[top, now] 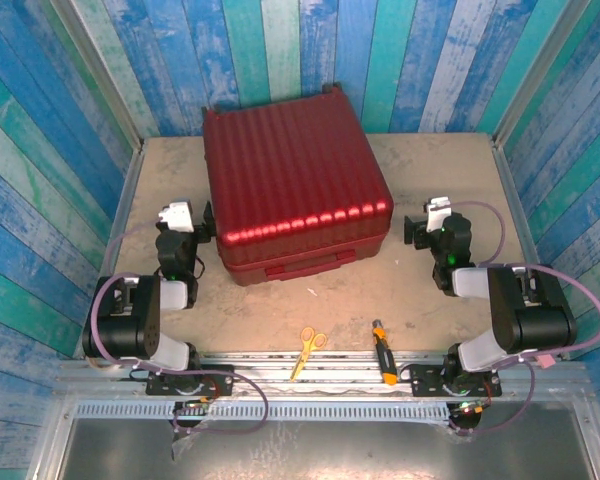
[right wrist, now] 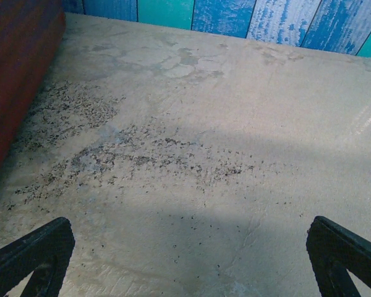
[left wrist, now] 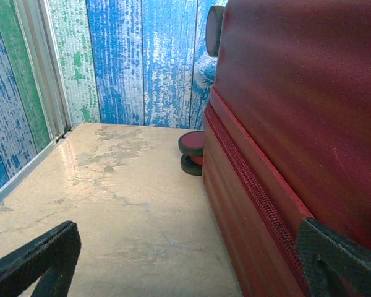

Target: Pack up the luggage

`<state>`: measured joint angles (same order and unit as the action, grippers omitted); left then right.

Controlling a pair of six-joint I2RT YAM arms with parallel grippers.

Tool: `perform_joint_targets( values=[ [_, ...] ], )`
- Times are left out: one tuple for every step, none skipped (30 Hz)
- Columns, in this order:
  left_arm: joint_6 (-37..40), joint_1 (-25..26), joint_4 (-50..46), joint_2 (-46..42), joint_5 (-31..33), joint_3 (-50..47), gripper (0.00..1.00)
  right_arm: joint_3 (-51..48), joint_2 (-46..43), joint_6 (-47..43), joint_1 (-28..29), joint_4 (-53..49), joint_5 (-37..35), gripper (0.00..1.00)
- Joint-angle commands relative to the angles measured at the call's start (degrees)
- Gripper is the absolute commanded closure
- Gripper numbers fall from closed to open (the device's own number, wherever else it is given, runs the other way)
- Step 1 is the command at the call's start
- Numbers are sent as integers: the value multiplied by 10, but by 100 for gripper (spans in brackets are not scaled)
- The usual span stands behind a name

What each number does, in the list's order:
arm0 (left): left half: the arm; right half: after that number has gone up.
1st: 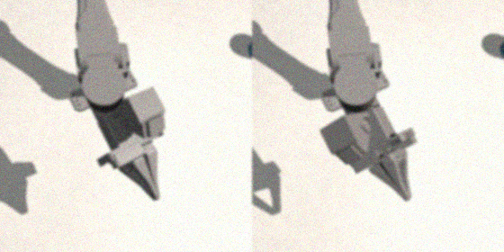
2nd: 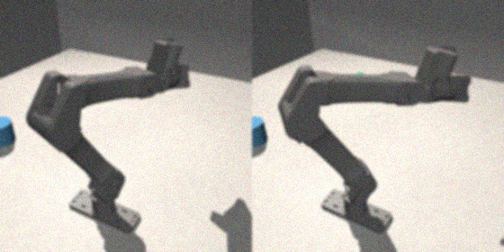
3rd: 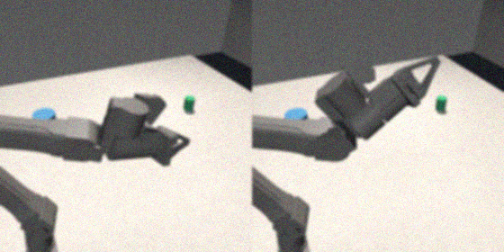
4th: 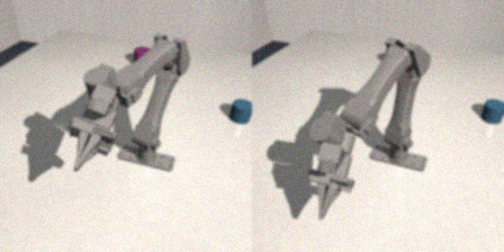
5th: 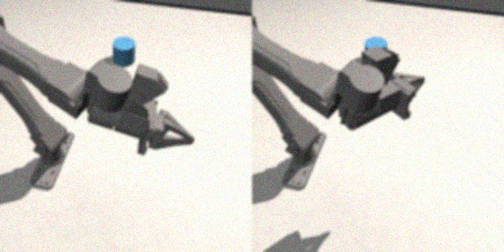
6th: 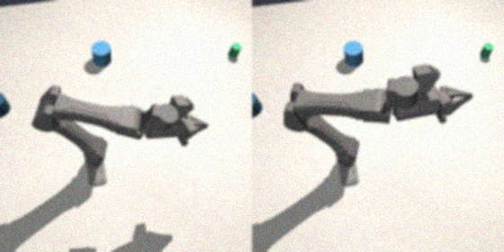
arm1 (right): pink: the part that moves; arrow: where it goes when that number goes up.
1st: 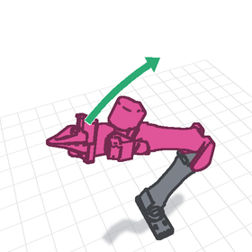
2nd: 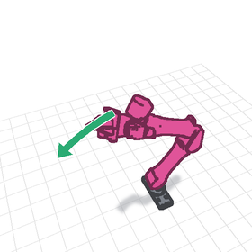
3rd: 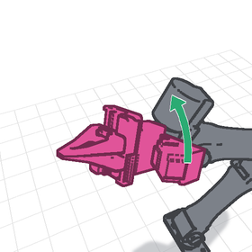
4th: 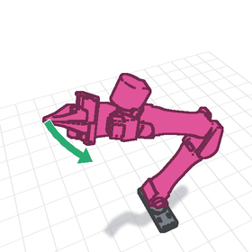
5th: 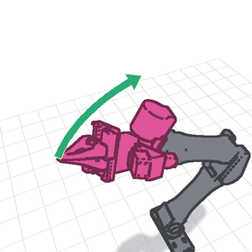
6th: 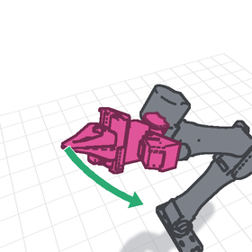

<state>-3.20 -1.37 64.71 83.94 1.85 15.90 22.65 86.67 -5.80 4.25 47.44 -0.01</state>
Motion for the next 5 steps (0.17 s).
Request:
perform_joint_targets(
  values=[
    [16,7,-38,21,3,0,7,20,9,6,-3,-12,-4,0],
    [16,7,-38,21,3,1,7,20,10,6,-4,-13,-2,0],
    [16,7,-39,21,3,1,7,19,8,6,-5,-13,-2,0],
    [16,7,-38,22,3,1,7,17,7,6,-5,-10,-2,0],
    [16,7,-38,21,3,0,7,15,4,5,-4,-10,-3,0]
  ],
)
